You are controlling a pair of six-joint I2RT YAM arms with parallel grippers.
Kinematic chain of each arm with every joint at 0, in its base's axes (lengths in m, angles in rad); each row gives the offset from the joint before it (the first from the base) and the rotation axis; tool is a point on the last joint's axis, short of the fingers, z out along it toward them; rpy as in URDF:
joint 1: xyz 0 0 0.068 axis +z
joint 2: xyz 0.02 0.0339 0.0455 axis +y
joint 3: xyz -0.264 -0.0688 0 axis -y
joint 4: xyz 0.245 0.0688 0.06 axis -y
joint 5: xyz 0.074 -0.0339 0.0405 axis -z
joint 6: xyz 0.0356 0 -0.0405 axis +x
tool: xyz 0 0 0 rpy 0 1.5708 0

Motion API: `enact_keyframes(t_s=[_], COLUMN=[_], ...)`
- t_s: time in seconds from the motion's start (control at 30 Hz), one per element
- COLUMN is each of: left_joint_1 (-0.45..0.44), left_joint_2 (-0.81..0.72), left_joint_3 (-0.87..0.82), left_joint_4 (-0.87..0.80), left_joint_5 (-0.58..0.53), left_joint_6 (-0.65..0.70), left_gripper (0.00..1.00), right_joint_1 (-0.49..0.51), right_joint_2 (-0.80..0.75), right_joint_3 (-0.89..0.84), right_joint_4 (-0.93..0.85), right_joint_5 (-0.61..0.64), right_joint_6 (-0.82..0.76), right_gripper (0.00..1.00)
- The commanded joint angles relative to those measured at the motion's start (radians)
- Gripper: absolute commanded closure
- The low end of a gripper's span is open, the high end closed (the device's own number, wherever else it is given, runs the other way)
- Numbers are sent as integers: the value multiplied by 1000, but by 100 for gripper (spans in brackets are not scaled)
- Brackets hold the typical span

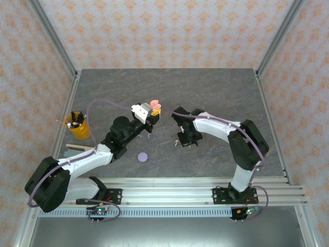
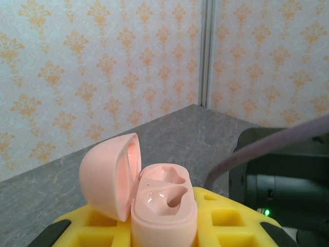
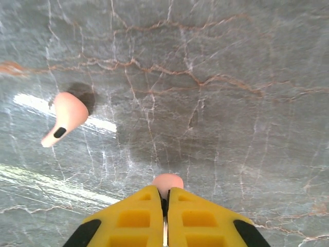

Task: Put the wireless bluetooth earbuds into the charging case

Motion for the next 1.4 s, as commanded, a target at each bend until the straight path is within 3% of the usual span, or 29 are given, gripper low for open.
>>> enact_keyframes(t_s=[0.0,0.6,0.93,1.37], left_joint_1=[-6,-6,-6,-6], left_joint_2=[10,24,20,8], left_joint_3=[41,59,61,54], left_joint_4=[13,11,13,12], left_joint_5=[5,8,8,4], left_joint_6=[-5,-17,-20,-14], left_gripper=[100,100,100,100], right_joint_1=[-13,-30,-24,-17], right_joint_2=[-57,-43,-7,64], right_joint_3=[-27,-118,-83,-8], right_joint_4=[34,89,23,-70], right_joint_5=[33,10,33,26], right_joint_6=[44,90,118,121], right_gripper=[93,94,77,72])
